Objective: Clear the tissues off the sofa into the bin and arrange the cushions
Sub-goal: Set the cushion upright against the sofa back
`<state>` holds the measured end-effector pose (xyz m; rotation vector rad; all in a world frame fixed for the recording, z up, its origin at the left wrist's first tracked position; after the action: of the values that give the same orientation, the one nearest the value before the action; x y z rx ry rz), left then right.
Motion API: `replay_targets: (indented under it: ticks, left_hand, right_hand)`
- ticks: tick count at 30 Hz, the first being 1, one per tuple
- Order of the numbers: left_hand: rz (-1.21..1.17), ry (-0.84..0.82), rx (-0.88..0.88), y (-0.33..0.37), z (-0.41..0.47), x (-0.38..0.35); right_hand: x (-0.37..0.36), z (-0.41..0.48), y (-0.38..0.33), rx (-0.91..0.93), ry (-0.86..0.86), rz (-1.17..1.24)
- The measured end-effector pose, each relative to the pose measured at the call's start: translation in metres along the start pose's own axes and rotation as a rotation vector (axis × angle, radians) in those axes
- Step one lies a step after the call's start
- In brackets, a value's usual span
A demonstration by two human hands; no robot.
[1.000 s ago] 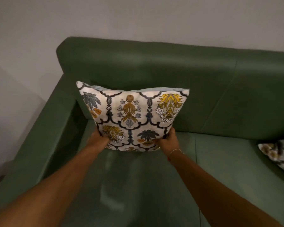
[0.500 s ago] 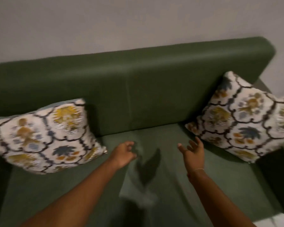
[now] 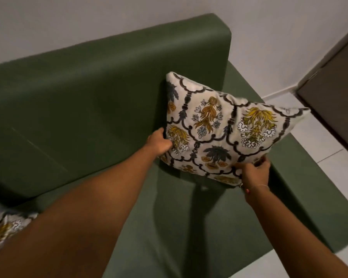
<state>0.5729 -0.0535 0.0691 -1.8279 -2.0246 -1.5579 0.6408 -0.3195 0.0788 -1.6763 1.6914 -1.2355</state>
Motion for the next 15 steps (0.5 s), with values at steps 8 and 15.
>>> replay_targets:
  ticks: [8, 15]
  left_hand:
    - [-0.280, 0.139, 0.033, -0.007, -0.022, -0.014]
    - [-0.444, 0.480, 0.078, -0.089, -0.069, 0.045]
  right_hand:
    - [0.002, 0.013, -0.003, 0.029, -0.208, -0.013]
    - [-0.055, -0.028, -0.016, 0.197, -0.443, -0.042]
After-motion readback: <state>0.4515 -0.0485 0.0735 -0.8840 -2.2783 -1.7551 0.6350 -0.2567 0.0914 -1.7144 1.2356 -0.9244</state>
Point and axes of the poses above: each hand's wrist, its own z-axis towards the middle knuckle, its own x-axis out of the back of the hand, y = z × x, the point moved 1 cm from there along z, towards the middle knuckle, and after that the axes turned 9 degrees about y, right-handed, at the moved point
